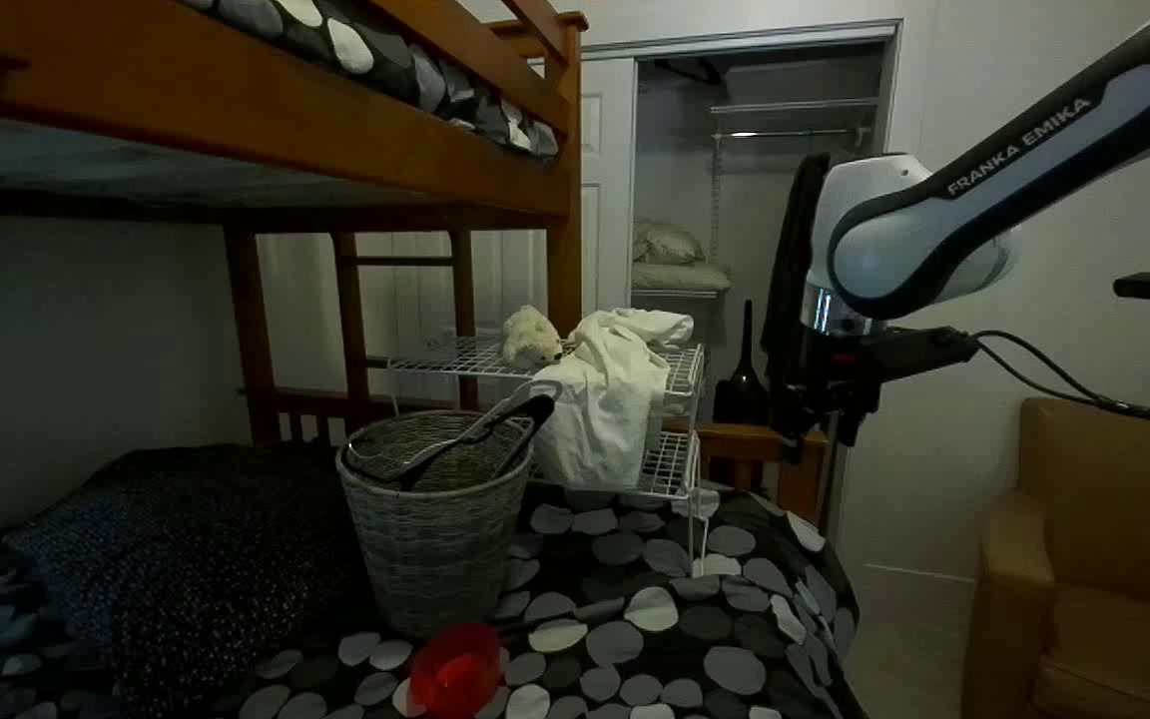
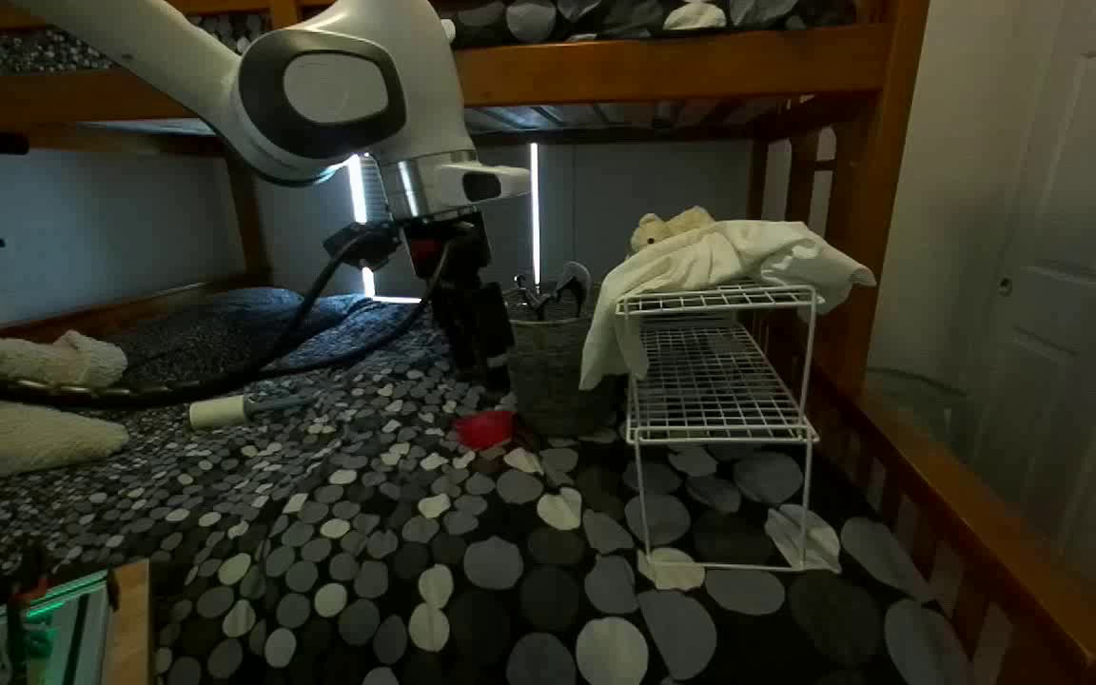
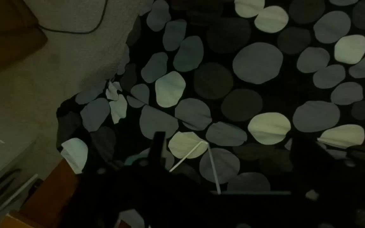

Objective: Move the pink bowl to the left

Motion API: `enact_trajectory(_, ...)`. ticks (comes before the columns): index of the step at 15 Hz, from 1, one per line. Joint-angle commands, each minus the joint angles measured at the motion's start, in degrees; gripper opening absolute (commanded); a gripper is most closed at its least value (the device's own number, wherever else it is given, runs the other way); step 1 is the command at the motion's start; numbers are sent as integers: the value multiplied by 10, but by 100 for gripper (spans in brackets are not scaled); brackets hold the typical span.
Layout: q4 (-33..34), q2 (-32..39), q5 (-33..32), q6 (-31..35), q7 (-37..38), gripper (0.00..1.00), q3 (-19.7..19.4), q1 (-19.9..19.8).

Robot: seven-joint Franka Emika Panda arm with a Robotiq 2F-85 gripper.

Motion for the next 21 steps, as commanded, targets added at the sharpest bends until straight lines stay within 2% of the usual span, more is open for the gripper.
enact_trajectory(1, 1, 0, -2, -2, 1, 100, -4, 4)
enact_trajectory(5, -9, 21, -13, 51, 91, 100, 79, 45)
enact_trajectory(8, 7, 68, -79, 117, 197, 100, 163, 48)
enact_trajectory(9, 19, 89, -104, 118, 219, 100, 182, 46)
enact_trajectory(10, 2, 48, -65, 99, 177, 100, 149, 62)
enact_trajectory(12, 9, 73, -89, 110, 213, 100, 172, 65)
enact_trajectory(17, 31, 110, -89, 115, 230, 100, 172, 64)
enact_trajectory(19, 50, 182, -143, 166, 326, 100, 209, 58)
enact_trajectory(20, 59, 197, -164, 179, 367, 100, 248, 26)
enact_trajectory(21, 73, 218, -197, 190, 408, 100, 261, 19)
